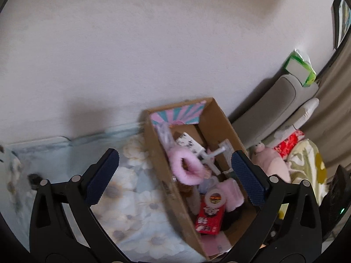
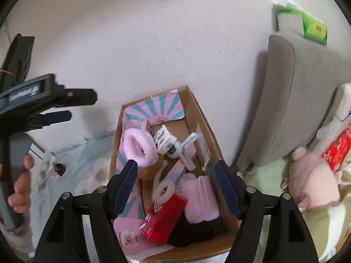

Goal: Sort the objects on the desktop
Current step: 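Carry the white box and tape roll into the cardboard box and release, then move both tools back over the tray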

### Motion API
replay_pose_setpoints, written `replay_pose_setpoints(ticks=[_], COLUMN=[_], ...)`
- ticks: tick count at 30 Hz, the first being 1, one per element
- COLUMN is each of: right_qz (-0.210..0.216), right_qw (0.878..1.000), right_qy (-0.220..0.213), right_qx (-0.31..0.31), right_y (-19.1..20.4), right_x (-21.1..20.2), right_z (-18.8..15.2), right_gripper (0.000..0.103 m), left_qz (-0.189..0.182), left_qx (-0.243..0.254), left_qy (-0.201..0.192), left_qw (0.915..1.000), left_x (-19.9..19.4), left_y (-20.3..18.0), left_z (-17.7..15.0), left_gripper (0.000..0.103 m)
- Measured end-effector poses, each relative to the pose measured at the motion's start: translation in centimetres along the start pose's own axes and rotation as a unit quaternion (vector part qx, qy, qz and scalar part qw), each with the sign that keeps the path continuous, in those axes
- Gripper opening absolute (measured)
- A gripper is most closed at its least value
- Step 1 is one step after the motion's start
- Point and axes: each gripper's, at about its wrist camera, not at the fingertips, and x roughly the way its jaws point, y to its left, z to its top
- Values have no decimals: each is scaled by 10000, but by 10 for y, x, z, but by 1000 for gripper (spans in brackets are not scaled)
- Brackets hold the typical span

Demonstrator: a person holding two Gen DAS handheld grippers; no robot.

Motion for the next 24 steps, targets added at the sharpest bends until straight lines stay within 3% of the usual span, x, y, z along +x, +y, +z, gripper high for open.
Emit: replay_pose_setpoints(ticks=[7,15,19,24], right_qz=[142,356,470,568], right_qw=[9993,9971,9955,9928], right_qy=[-173,-166,-213,-275], right_qx=[-307,-654,-789,-1014], right_y=[33,67,85,115], right_x=[-9,-15,-21,-24], right_z=[15,2,0,5], right_gripper=[69,69,69,69], left_qz=[315,658,1221,1506], left_qx=[183,297,148,-161], left_qy=[-506,-1060,-1307,-1575], left_qw=[9981,9917,9838,9758], left_x=[-44,-88,-109,-141], left_y=[12,32,55,96], left_z=[-5,-20,-26,-31], left_gripper=[102,102,102,102])
